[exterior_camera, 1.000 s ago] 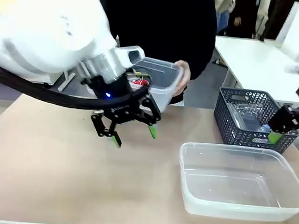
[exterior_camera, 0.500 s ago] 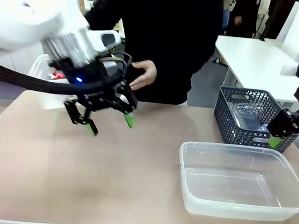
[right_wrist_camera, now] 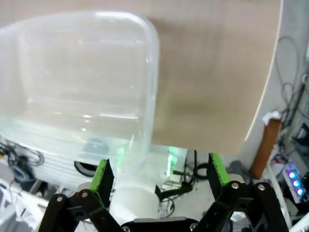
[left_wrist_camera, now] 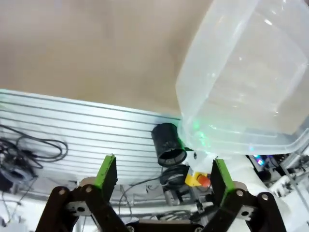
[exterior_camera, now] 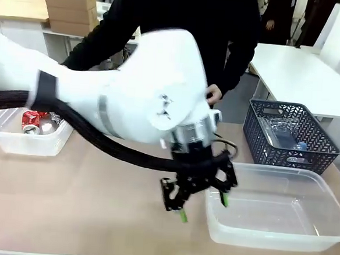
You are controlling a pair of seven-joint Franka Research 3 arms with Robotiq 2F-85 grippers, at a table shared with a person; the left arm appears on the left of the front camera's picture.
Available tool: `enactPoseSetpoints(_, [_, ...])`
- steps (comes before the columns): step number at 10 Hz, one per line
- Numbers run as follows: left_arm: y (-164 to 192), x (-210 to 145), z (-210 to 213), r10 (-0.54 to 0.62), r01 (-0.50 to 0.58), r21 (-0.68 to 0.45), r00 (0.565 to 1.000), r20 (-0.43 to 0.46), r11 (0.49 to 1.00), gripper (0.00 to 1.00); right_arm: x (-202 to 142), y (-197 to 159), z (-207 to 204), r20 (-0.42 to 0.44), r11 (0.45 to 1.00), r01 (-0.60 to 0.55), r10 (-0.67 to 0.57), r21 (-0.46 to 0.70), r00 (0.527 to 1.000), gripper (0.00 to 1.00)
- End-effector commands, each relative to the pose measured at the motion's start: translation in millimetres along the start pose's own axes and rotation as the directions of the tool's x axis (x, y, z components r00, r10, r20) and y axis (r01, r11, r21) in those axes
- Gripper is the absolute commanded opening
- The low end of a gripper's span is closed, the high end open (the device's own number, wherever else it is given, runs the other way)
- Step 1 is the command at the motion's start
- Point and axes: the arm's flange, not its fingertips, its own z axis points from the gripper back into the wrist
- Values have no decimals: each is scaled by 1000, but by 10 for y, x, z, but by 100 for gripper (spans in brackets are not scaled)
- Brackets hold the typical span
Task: Sort the waste into each basket.
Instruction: Pick up the Organizing box on the right side of the table and lift it.
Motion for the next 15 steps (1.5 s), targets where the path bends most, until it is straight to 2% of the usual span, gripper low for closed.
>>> enactPoseSetpoints(1, [-206, 195, -17, 25, -28, 57, 998, 62, 998, 100, 75, 111, -488, -30, 1000, 23, -23, -10, 999, 100])
enactPoseSetpoints(2, [0, 0, 0, 0, 0, 0, 1000, 0, 1000, 100, 0, 0, 0, 0, 1000, 0, 0, 0, 1000, 100])
enactPoseSetpoints(3, [0, 0, 0, 0, 0, 0, 1000, 0, 1000, 100, 0, 0, 0, 0, 1000, 0, 0, 0, 1000, 100])
enactPoseSetpoints(4, [0, 0, 0, 0, 0, 0, 1000, 0, 1000, 100, 144, -46, -193, -50, 1000, 11, -11, 3, 999, 100])
enactPoseSetpoints(5, [-113, 44, -76, 10, -10, 25, 1000, 3, 1000, 100, 265, 173, -236, -69, 1000, 1, -3, -21, 998, 100])
enactPoseSetpoints(6, [-226, 68, -175, 38, -43, 50, 996, 84, 998, 100, 441, 307, -412, -127, 999, 2, -8, -54, 992, 100])
enactPoseSetpoints(7, [-310, 102, -233, 43, -57, 83, 984, 171, 995, 100, 508, 329, -508, -147, 999, 0, -8, -49, 989, 100])
enactPoseSetpoints(9, [-413, 206, -339, -2, -27, 122, 972, 233, 992, 100, 532, 340, -642, -167, 999, 8, -16, -47, 986, 100])
enactPoseSetpoints(11, [-447, 259, -418, -30, -1, 118, 963, 266, 993, 100, 561, 332, -788, -193, 997, 44, -55, -62, 980, 100])
enactPoseSetpoints(15, [-478, 390, -581, -63, 29, 141, 967, 246, 990, 100, 448, 292, -887, -220, 994, 92, -102, -54, 970, 100])
